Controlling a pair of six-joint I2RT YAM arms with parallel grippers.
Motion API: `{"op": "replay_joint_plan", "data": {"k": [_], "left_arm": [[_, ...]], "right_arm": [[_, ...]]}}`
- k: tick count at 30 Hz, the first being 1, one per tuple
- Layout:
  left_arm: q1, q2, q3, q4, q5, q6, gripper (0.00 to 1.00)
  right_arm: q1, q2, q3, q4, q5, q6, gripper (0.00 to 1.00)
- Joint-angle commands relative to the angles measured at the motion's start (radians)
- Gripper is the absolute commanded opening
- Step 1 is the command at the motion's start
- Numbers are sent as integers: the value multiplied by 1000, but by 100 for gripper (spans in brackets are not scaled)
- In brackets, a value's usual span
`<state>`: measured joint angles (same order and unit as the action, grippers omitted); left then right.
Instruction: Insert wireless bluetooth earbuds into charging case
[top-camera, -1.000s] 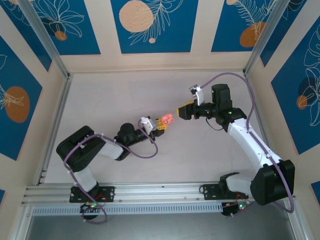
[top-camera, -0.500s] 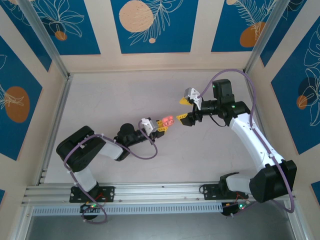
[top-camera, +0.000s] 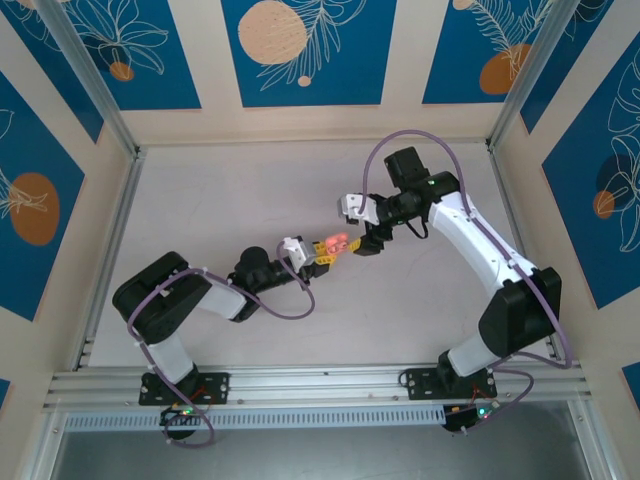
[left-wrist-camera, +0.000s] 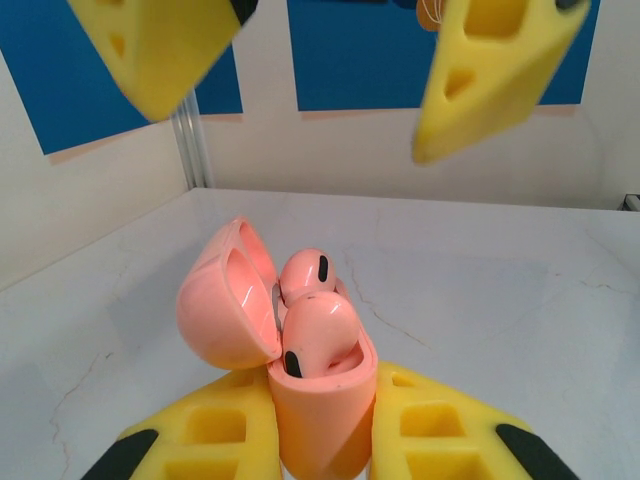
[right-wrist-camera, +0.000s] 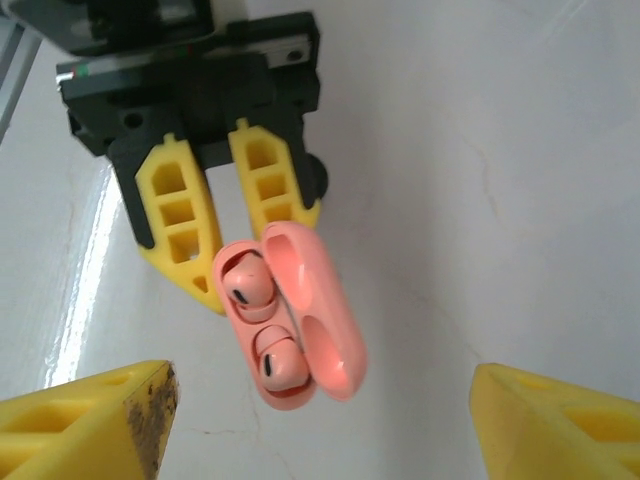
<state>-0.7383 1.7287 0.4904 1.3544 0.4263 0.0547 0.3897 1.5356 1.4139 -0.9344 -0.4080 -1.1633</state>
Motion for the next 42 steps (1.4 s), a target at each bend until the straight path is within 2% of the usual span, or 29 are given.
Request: {"op": "replay_joint_plan", "data": {"k": [1, 13, 24, 35, 42], "left_arm": [[-13, -8, 10, 50, 29, 7, 10], [-12, -9, 16, 43, 29, 5, 10], [-13, 3, 25, 52, 14, 6, 10], [-12, 0, 21, 48, 1, 15, 10], [-12, -1, 23, 44, 4, 14, 10]], "right_arm": [[19, 30, 50, -67, 2, -60, 77], [64, 141, 86, -84, 40, -76, 76], [80, 142, 63, -92, 26, -75, 71], [80, 67, 10, -87, 25, -62, 66], [73, -82, -124, -28, 9, -18, 63]]}}
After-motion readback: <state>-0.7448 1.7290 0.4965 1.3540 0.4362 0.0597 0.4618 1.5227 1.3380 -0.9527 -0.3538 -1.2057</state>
